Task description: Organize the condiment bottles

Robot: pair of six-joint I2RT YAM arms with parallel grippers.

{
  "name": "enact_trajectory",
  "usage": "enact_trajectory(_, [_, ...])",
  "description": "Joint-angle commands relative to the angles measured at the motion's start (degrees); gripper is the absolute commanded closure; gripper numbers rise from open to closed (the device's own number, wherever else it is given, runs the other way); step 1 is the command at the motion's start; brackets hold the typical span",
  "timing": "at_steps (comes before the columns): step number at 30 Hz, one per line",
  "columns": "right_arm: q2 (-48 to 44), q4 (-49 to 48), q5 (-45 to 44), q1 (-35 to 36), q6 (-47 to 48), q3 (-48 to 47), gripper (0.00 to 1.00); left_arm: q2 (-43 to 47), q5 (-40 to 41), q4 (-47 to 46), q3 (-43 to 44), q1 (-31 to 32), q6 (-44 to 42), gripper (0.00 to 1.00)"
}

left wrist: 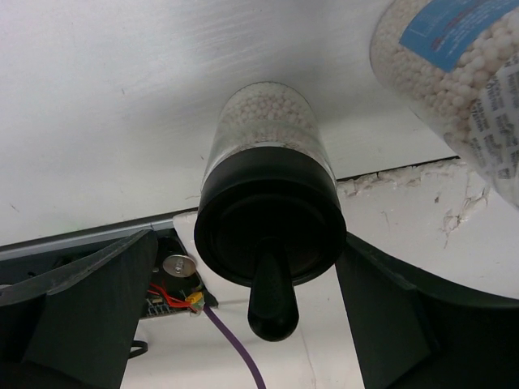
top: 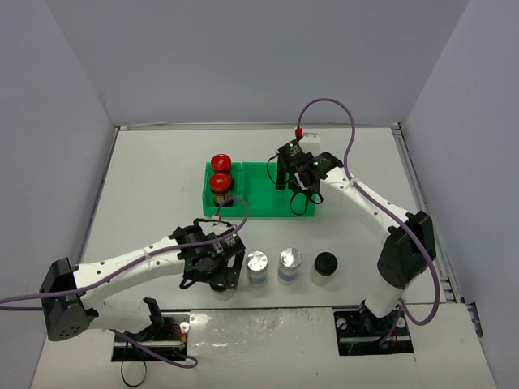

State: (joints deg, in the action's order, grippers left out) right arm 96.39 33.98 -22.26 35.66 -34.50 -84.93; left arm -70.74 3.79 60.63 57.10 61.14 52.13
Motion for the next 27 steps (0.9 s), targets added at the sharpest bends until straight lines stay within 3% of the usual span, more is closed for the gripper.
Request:
enact_trajectory(1, [-3.96, -1.02, -1.26, -0.29, -0.88, 0.45, 0.07, 0.43, -1.08, 0.08, -0.14, 0.29, 1.11, 0.13])
enact_trajectory(5, [-4.45, -1.11, -1.18, -0.33, -1.12, 0.99, 0.06, -0.74, -1.49, -2.06, -0.75, 0.29, 0.61, 0.19])
enact_trajectory(10, [-4.64, -1.11, -1.22, -0.36, -1.18, 1.31, 0.07, -2.31, -2.63, -4.27, -1.14, 0.29, 0.06, 0.39])
enact_trajectory(11, [-4.73, -1.11, -1.29, -0.34, -1.18, 1.36, 0.07, -2.38, -2.54, -4.37, -1.09, 0.29, -0.03, 0.47])
enact_trajectory(12, [-4.8, -1.11, -1.29, -0.41, -1.18, 1.43, 0.07, -2.3, -2.32, -4.22, -0.86, 0.29, -0.17, 0.78])
enact_trajectory(14, [-4.86, -1.11, -1.12, -0.39, -1.27, 1.58, 0.07, -2.18, -1.43, -3.19, 0.17, 0.29, -0.27, 1.0])
enact_trajectory(18, [-5.18, -1.13, -1.12, -0.38, -1.22, 1.69, 0.07, -1.06, 4.48, 1.16, 4.84, 0.29, 0.23, 1.0])
enact_trajectory(24, [-5.51, -1.13, -1.12, -0.59, -0.48, 0.45, 0.07, -3.96, 20.56, 14.98, 23.99, 0.12, -1.99, 1.0])
enact_trajectory(27, [-5.64, -1.13, -1.19, -0.72, -0.46, 0.21, 0.07, -6.65, 24.49, 17.63, 35.55, -1.39, -6.07, 1.0])
